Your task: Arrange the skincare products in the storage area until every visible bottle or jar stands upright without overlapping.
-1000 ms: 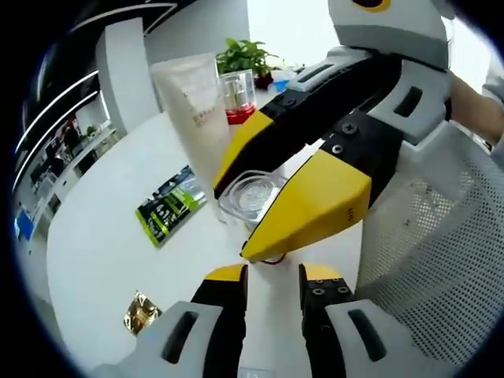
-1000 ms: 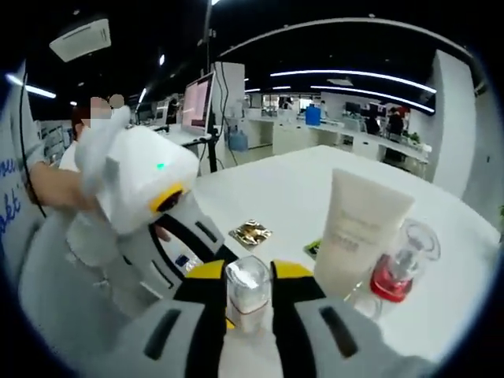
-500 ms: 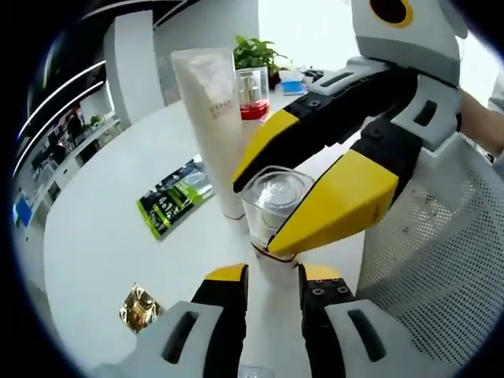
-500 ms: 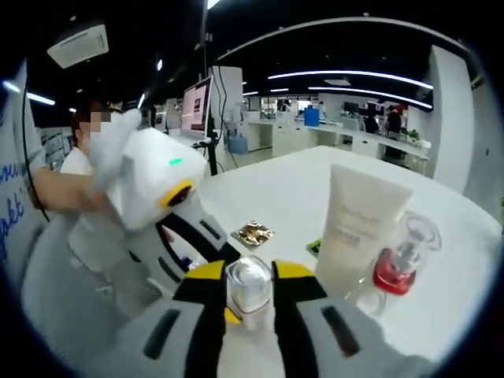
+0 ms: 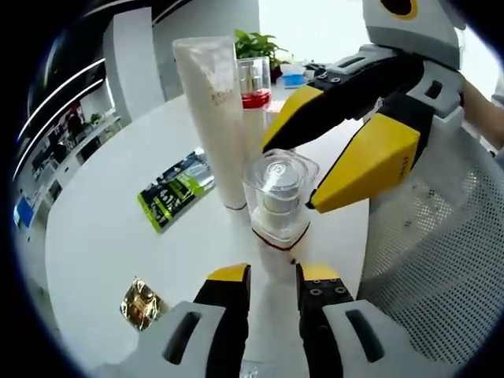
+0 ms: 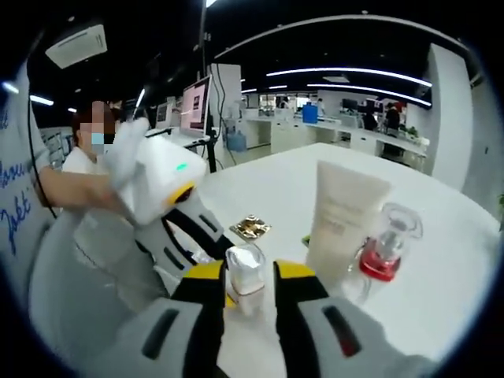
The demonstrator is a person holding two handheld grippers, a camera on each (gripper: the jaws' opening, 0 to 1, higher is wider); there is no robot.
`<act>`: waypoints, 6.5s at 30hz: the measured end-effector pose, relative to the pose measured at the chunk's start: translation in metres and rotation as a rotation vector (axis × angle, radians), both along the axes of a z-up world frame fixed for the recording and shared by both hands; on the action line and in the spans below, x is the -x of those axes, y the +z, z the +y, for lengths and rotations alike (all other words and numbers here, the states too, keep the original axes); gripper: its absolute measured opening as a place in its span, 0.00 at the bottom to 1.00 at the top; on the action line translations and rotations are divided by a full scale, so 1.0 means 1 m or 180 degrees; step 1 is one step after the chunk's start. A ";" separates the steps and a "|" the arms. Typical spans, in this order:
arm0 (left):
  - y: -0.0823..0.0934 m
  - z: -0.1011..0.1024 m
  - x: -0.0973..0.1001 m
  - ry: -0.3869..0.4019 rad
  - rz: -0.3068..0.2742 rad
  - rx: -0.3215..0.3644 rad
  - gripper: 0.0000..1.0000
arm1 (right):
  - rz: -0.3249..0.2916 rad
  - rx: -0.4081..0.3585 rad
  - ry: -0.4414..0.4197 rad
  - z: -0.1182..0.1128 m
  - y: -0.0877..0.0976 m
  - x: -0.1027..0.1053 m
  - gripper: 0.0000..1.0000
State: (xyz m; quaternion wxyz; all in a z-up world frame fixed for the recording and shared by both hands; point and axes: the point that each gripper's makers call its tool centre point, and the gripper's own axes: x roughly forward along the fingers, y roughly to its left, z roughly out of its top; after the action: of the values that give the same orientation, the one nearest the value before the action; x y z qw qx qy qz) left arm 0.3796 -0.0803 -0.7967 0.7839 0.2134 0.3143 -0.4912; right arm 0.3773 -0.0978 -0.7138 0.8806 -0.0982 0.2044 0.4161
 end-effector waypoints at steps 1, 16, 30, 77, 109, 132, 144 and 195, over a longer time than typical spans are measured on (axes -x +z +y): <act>-0.001 0.000 0.001 -0.0004 0.0010 -0.0007 0.19 | 0.0005 0.0009 0.0000 -0.002 0.000 0.001 0.24; -0.002 -0.001 0.001 0.0058 0.0072 -0.0222 0.15 | 0.0216 0.0350 0.0141 -0.043 -0.025 0.018 0.20; -0.006 -0.006 -0.005 0.0158 0.0076 -0.0261 0.10 | 0.0316 0.0488 -0.0014 -0.074 -0.045 0.003 0.19; -0.006 -0.045 -0.023 0.0186 0.0122 -0.0086 0.04 | 0.0479 0.0558 -0.0115 -0.078 -0.068 -0.022 0.15; -0.008 -0.054 -0.023 0.0165 0.0155 -0.0061 0.01 | 0.0474 0.0603 -0.0209 -0.084 -0.068 -0.026 0.11; 0.009 -0.041 -0.015 0.0108 0.0063 -0.0033 0.03 | 0.0481 0.0721 -0.0126 -0.079 -0.058 -0.010 0.16; 0.031 -0.025 -0.013 0.0306 0.0006 0.0144 0.13 | 0.0485 0.0757 -0.0238 -0.082 -0.050 0.000 0.29; 0.074 0.067 0.008 0.0643 -0.0237 0.0107 0.79 | 0.0051 0.0789 -0.0532 -0.064 0.003 0.014 1.00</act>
State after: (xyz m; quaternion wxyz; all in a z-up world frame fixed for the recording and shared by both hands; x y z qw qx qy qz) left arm 0.3714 -0.0132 -0.7224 0.8440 0.1856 0.2965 -0.4065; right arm 0.3634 -0.1615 -0.7105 0.8916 -0.1855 0.2688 0.3136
